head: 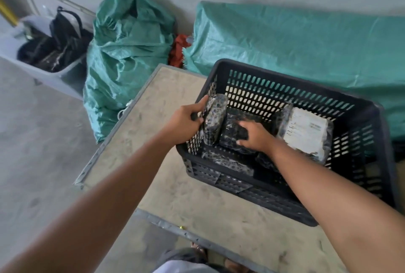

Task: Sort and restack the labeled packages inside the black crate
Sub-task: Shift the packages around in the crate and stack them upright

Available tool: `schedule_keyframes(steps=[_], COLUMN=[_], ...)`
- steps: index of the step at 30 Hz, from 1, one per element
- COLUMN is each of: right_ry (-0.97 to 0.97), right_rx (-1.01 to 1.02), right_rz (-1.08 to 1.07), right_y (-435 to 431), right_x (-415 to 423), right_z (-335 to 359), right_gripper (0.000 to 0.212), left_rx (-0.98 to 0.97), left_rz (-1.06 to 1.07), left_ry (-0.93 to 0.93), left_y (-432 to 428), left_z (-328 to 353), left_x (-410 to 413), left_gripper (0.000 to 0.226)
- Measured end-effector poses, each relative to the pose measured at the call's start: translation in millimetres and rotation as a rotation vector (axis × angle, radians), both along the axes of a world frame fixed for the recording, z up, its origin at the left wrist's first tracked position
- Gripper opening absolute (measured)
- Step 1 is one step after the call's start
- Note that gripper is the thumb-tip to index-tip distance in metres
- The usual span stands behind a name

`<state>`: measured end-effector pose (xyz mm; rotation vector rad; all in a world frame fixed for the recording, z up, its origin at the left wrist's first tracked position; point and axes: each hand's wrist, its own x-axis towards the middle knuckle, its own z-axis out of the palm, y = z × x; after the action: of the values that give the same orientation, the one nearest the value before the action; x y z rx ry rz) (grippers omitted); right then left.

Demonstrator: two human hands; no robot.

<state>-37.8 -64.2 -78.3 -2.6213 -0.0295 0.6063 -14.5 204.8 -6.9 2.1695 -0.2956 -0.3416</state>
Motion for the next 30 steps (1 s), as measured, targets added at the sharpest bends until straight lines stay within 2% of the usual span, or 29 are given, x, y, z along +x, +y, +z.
schedule_keyframes(steps=[7, 13, 19, 23, 26, 30], right_ry=[0.124, 0.074, 0.059, 0.052, -0.090, -0.203], right_rx=[-0.221, -0.337, -0.293, -0.166, -0.068, 0.160], right_rz=[0.147, 0.121, 0.088, 0.031, 0.026, -0.064], right_y=[-3.4, 20.1, 18.8, 12.8, 2.1, -11.4], right_x=[17.6, 3.6, 7.1, 17.1, 17.6, 15.4], right_z=[-42.0, -63.5, -57.2, -38.5, -17.7, 8.3], right_gripper=[0.111, 0.122, 0.107, 0.095, 0.070, 0.072], left_rx=[-0.068, -0.057, -0.082, -0.089, -0.100, -0.104], left_rz=[-0.010, -0.009, -0.014, -0.002, 0.014, 0.016], left_ry=[0.030, 0.036, 0.061, 0.079, 0.077, 0.061], left_y=[1.5, 3.9, 3.2, 2.3, 1.4, 0.4], left_z=[-13.1, -18.2, -21.1, -19.1, -17.0, -10.0], left_x=[5.9, 6.6, 8.3, 7.4, 6.7, 5.1], left_gripper=[0.068, 0.071, 0.072, 0.071, 0.069, 0.066])
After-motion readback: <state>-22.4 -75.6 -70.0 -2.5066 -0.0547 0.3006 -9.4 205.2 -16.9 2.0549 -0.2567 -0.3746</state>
